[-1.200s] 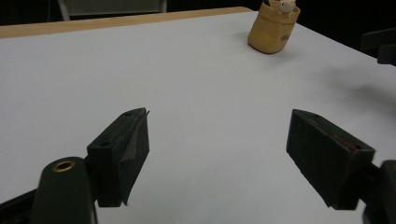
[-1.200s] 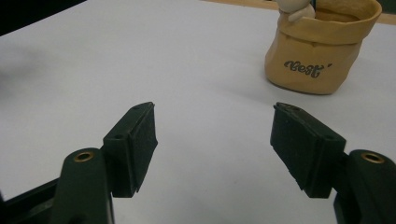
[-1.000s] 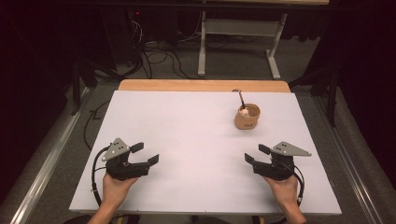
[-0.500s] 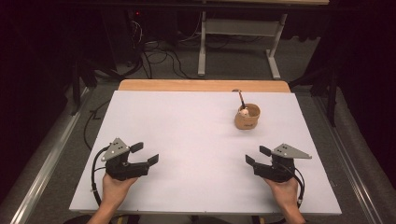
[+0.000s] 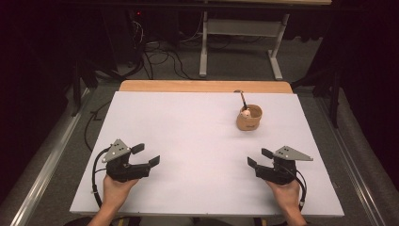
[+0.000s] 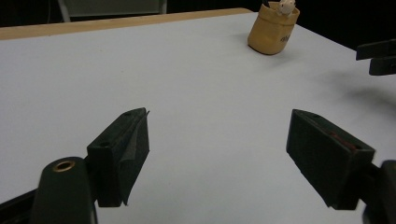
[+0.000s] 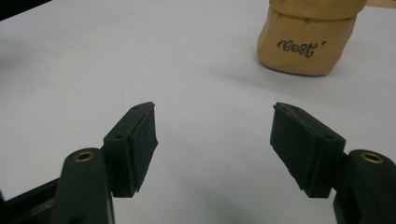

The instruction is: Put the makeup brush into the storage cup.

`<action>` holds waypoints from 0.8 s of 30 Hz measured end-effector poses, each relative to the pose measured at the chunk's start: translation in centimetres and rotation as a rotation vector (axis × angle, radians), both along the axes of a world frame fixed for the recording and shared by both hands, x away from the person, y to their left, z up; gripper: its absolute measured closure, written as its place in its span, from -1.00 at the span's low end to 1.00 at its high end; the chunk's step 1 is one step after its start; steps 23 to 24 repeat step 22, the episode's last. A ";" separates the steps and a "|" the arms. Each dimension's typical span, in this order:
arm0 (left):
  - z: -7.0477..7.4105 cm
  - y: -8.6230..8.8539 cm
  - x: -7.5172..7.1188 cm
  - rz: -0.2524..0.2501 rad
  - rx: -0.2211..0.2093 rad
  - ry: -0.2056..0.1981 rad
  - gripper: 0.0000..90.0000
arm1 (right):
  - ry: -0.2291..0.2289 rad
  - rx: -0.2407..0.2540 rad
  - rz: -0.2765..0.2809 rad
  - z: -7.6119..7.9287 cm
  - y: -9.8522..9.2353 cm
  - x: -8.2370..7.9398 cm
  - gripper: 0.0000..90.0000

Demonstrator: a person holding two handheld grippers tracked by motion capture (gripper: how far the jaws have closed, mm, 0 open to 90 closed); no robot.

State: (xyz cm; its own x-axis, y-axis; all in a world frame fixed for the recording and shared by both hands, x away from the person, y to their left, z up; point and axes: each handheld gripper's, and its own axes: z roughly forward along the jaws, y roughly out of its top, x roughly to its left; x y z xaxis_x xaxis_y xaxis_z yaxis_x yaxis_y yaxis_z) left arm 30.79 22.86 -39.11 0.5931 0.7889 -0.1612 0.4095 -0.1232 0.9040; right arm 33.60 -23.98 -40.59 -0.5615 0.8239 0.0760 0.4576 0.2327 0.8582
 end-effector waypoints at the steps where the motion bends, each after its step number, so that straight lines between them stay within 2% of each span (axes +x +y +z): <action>1: 0.0 0.0 0.0 0.000 0.001 0.000 -0.52 | -0.001 0.001 -0.001 0.0 0.0 0.0 -0.26; 24: 0.0 0.0 0.1 -0.001 0.001 0.002 -0.52 | -0.011 0.000 -0.006 -0.1 -0.1 -0.1 -0.26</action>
